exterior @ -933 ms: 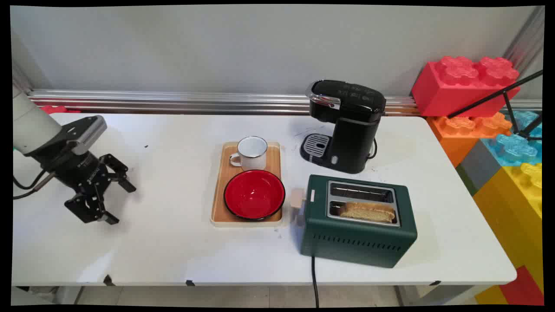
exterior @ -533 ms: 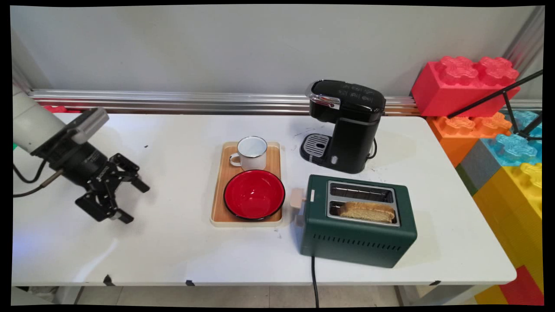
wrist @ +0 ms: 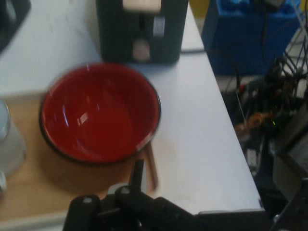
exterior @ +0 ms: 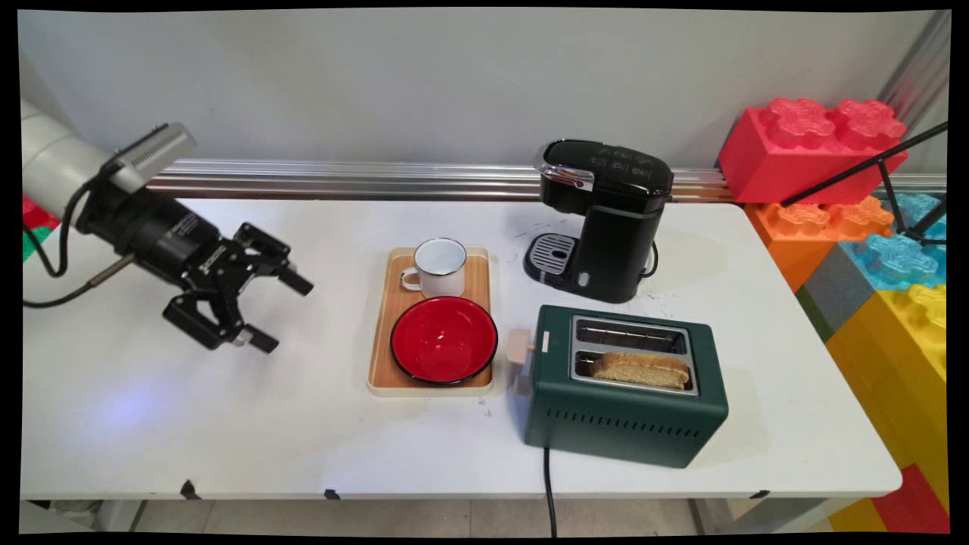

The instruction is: Press the toaster switch

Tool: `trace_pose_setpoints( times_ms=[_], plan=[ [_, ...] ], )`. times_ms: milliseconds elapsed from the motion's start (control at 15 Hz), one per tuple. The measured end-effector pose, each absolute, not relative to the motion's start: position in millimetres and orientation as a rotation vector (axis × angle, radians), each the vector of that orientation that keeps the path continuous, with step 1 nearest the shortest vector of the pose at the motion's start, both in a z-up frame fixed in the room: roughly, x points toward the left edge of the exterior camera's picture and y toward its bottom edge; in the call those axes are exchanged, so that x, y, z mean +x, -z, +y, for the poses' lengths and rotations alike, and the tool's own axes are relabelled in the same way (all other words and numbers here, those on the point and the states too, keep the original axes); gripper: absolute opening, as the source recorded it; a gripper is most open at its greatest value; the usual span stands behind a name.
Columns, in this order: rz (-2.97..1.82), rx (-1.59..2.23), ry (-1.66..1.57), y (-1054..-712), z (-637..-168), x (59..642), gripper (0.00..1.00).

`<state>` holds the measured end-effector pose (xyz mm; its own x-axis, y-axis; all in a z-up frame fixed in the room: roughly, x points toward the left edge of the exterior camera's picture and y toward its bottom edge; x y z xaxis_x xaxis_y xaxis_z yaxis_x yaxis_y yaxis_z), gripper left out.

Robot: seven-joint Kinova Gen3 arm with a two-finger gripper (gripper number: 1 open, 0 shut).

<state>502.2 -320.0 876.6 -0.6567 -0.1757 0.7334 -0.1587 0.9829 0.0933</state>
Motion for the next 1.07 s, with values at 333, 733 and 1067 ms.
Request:
trace_pose_setpoints(
  times_ms=[333, 733, 1067],
  plan=[
    [-2.258, 0.104, -0.043, -890, -333, 491, 1.00],
    [-2.248, 0.026, -0.053, -895, -339, 484, 0.00],
    [-2.252, 0.015, -0.046, -896, -347, 476, 0.00]
  ],
)
